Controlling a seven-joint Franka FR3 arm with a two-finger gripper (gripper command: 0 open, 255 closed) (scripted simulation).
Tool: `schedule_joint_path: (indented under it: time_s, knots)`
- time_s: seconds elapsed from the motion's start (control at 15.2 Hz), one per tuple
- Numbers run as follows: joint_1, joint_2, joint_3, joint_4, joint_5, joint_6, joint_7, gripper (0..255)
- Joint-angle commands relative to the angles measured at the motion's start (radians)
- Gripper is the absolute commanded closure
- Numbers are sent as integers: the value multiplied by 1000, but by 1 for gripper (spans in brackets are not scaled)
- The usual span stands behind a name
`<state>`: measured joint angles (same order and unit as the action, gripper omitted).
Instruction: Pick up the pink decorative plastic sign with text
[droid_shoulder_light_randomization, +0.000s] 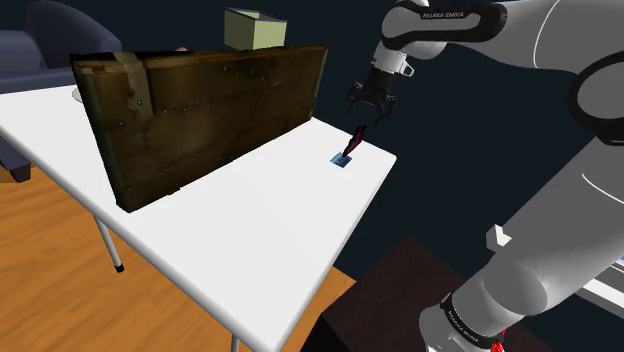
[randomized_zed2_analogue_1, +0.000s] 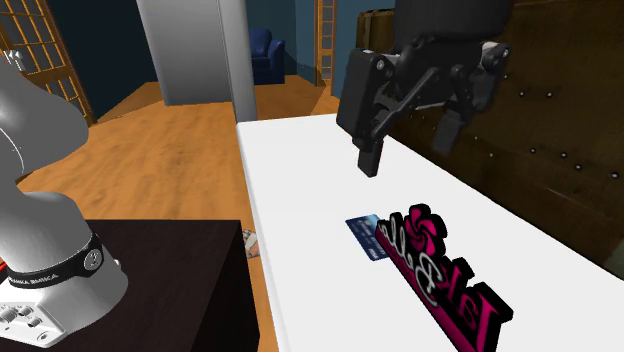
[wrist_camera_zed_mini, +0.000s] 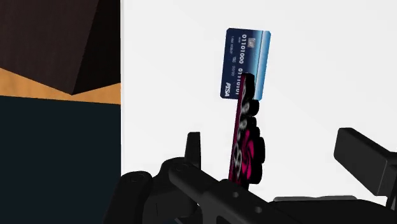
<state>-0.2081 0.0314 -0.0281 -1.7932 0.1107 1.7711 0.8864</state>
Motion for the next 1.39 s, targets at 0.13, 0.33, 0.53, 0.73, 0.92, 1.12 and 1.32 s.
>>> schedule_joint_path:
  time_s: [0.13, 0.33, 0.53, 0.73, 0.92, 1.12, 1.32]
  knots:
    - [-17, 82, -19, 63, 8, 9, 75, 0]
    - [-17, 86, -19, 28, 9, 48, 71, 0]
    - [-16, 93, -18, -11, 11, 94, 66, 0]
    - [-16, 94, -18, -10, 11, 94, 66, 255]
    - [-16, 94, -18, -10, 11, 93, 66, 255]
    - [-16, 94, -18, -10, 11, 93, 66, 255]
    - [-16, 93, -18, -11, 11, 94, 66, 255]
